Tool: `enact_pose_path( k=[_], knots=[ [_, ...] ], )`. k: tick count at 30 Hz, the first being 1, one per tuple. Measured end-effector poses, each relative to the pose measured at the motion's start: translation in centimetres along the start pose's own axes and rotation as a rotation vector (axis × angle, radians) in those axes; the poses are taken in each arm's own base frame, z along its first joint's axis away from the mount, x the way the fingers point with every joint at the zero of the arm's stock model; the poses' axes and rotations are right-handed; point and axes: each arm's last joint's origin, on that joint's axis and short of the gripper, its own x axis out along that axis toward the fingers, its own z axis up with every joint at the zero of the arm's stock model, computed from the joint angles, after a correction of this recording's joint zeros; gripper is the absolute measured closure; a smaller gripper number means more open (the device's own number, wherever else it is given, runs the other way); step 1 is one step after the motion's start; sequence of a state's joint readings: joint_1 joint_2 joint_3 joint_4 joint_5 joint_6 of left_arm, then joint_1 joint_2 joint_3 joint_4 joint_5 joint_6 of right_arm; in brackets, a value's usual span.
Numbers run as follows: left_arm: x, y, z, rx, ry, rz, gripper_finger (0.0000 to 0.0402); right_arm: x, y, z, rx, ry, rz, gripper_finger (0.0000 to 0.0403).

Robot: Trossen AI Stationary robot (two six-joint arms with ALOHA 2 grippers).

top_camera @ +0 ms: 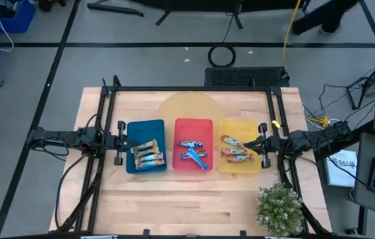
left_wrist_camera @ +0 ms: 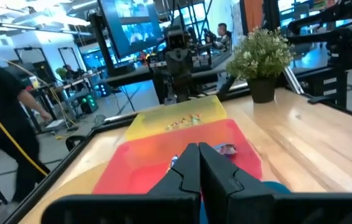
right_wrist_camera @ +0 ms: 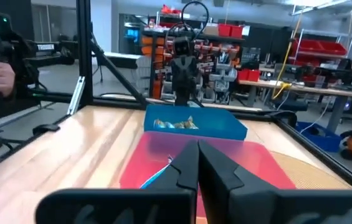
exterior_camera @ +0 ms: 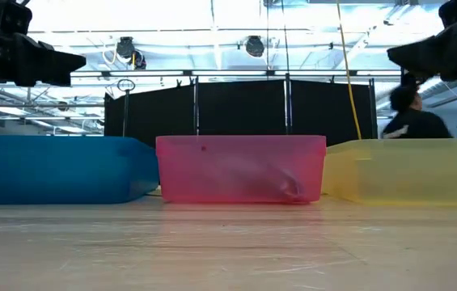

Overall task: Pick and place Granola Bars by type
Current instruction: Return to Home Position

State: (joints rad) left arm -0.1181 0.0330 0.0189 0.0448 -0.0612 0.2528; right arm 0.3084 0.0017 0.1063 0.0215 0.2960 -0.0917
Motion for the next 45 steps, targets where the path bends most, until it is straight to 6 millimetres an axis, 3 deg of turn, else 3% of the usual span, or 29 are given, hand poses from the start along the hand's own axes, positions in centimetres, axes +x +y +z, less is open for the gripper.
enact_pose_path(
  k=[6,21,29,45],
  knots=[
    [0.0,0.0,-0.1,0.0,0.009,-0.002,0.0399,0.1,-0.1,0.3,-0.018,-0.101,-0.037,0.0403],
    [0.3,-0.2,-0.9,-0.034,0.085,-0.024,0.04,0.1,-0.4,-0.5,0.013,-0.019,-0.143,0.0403],
    [0.6,-0.4,-1.3,-0.034,0.13,-0.054,0.04,0.2,-0.7,-0.4,-0.059,-0.018,-0.19,0.0403],
    [0.8,-0.6,-1.6,-0.11,0.166,-0.067,0.0384,0.3,-0.7,-0.5,-0.043,-0.012,-0.179,0.0403]
  ],
)
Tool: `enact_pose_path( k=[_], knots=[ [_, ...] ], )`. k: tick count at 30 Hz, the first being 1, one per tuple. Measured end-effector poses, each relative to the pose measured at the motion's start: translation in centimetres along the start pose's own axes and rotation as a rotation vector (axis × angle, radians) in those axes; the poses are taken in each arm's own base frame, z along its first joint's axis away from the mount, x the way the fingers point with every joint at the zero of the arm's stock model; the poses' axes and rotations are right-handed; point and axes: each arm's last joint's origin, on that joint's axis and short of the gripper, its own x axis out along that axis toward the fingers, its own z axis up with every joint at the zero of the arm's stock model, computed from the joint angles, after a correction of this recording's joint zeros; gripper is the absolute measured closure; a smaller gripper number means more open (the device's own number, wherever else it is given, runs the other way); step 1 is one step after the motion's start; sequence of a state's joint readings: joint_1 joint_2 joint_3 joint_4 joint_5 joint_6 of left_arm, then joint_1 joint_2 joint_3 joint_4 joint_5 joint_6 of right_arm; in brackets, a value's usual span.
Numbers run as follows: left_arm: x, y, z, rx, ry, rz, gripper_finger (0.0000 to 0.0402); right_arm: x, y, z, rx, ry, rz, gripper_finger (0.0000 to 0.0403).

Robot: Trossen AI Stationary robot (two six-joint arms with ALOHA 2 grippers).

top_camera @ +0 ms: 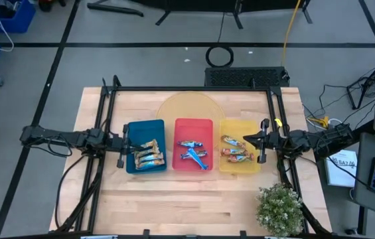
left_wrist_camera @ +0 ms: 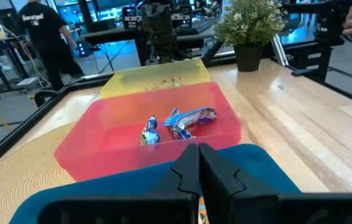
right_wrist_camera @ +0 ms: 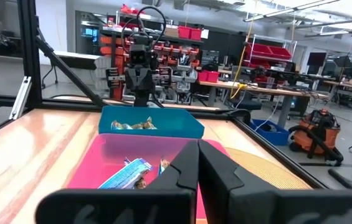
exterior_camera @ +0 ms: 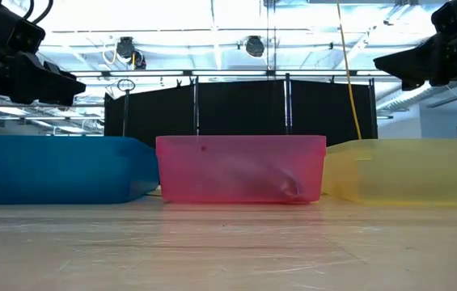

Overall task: Pick and place Granola Bars by type
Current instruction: Return to Home Position

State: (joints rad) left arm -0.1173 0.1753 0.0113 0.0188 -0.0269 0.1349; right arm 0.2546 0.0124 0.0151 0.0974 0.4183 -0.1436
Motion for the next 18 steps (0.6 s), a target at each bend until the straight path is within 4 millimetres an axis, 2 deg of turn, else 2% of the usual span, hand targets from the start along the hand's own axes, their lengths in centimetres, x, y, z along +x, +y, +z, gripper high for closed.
enact_pose_path(
  k=[10,18],
  knots=[
    [0.01,0.04,0.27,-0.004,-0.034,0.007,0.0395,0.0,0.0,-0.01,0.0,0.001,0.0,0.0403],
    [0.01,0.05,0.32,-0.003,-0.038,0.007,0.0379,0.0,0.0,0.02,0.002,-0.002,0.0,0.0403]
  ],
)
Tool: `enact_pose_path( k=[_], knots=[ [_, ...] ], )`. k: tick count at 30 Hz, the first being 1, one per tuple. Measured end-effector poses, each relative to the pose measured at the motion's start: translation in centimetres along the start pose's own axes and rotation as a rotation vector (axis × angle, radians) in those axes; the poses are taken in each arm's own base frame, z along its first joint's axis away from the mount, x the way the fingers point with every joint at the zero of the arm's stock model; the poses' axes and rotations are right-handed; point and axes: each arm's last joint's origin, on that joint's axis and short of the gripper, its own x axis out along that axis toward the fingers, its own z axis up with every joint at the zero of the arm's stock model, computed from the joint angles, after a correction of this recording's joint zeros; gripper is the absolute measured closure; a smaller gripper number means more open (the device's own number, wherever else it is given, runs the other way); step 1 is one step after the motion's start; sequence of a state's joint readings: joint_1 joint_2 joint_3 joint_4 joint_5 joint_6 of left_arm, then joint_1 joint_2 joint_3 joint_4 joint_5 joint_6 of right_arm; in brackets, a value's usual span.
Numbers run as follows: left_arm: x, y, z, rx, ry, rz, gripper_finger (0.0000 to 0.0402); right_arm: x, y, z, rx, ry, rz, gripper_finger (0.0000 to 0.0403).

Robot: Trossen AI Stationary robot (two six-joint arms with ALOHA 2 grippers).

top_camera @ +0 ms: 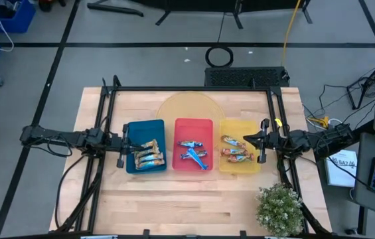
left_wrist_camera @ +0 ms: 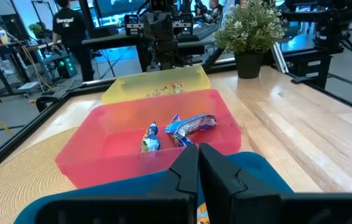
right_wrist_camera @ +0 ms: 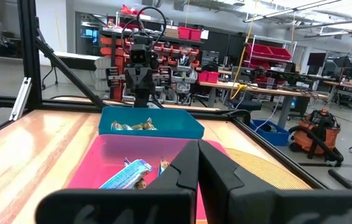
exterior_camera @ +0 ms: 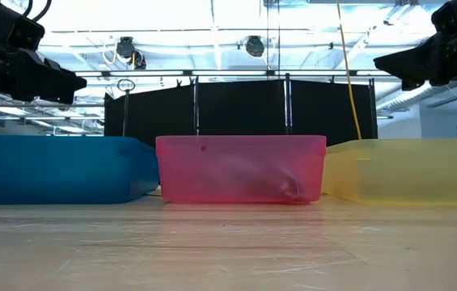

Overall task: Pick and place Granola Bars by type
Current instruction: Return to Home Position

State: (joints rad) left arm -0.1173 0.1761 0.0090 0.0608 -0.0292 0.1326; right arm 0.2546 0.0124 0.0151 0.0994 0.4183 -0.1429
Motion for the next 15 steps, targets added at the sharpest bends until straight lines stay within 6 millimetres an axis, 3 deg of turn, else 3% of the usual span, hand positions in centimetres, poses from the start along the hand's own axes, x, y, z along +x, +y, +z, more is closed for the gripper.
enact_pose_path(
  k=[15],
  knots=[
    [0.0,0.0,0.03,0.0,-0.002,0.0,0.0394,0.0,0.0,0.01,0.0,-0.001,0.0,0.0403]
  ],
)
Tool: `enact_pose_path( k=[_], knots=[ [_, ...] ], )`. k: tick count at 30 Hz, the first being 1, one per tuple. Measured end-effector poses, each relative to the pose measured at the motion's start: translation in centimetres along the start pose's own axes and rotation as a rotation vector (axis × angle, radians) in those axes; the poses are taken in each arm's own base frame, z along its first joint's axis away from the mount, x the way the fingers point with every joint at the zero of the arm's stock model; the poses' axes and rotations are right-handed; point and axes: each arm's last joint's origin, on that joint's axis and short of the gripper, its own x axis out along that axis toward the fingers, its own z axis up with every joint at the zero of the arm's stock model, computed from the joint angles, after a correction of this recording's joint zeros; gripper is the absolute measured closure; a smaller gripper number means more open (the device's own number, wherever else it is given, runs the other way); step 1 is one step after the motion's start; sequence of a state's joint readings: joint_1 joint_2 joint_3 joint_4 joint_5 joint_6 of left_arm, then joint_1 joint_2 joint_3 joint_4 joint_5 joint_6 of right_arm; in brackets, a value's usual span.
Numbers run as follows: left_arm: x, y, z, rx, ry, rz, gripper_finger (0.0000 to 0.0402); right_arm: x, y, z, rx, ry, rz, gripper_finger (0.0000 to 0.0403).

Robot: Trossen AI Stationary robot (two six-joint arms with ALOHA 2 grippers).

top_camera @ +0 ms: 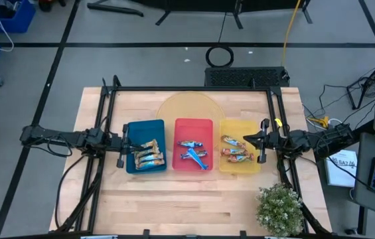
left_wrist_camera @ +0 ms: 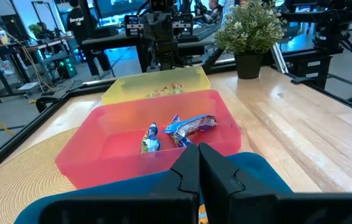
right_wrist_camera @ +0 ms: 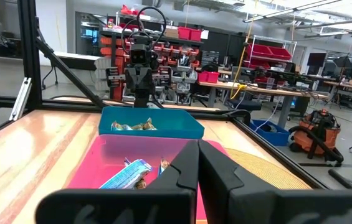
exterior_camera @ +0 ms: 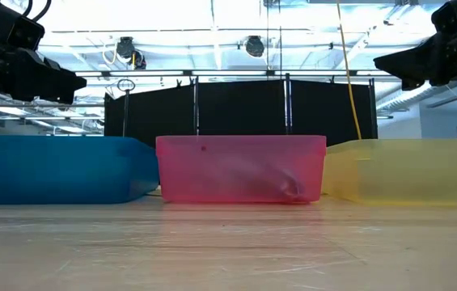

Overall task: Pick and place Granola Bars by type
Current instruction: Return to Home Position

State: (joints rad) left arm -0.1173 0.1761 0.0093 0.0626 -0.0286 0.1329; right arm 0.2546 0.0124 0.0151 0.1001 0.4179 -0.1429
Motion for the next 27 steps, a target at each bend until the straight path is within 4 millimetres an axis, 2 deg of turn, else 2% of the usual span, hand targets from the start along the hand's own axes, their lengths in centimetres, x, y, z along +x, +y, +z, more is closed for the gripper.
enact_pose_path(
  k=[7,20,27],
  knots=[
    [0.0,0.0,0.01,0.0,-0.001,0.0,0.0375,0.0,0.0,0.0,0.0,0.0,0.0,0.0403],
    [0.0,0.0,0.04,0.0,-0.002,0.0,0.0395,0.0,0.0,0.0,0.0,0.0,0.0,0.0403],
    [-0.01,0.01,0.05,0.0,-0.003,0.0,0.038,0.0,0.0,0.0,0.0,0.0,0.001,0.0403]
  ],
)
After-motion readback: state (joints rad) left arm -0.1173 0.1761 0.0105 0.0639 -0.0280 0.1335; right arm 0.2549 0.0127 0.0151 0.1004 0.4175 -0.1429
